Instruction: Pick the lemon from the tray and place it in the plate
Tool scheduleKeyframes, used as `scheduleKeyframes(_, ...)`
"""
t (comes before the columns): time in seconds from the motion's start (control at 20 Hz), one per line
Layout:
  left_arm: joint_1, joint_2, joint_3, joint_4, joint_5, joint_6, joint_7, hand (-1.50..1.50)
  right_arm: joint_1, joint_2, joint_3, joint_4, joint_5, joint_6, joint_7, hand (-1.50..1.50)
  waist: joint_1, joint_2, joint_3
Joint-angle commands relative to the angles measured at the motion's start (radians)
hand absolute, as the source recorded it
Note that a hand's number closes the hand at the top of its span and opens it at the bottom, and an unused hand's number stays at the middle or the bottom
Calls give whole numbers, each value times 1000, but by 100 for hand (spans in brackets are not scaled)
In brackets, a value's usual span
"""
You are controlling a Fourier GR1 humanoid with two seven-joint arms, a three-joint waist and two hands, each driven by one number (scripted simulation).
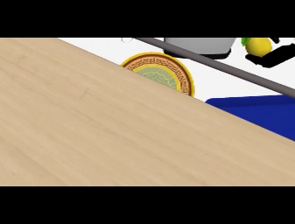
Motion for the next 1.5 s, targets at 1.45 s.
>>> scheduleKeyframes(1.45, 37, -41, -9, -39, -51, -18, -20, 0, -130, 554, 192, 87, -79, 35, 480, 150, 16, 13, -1)
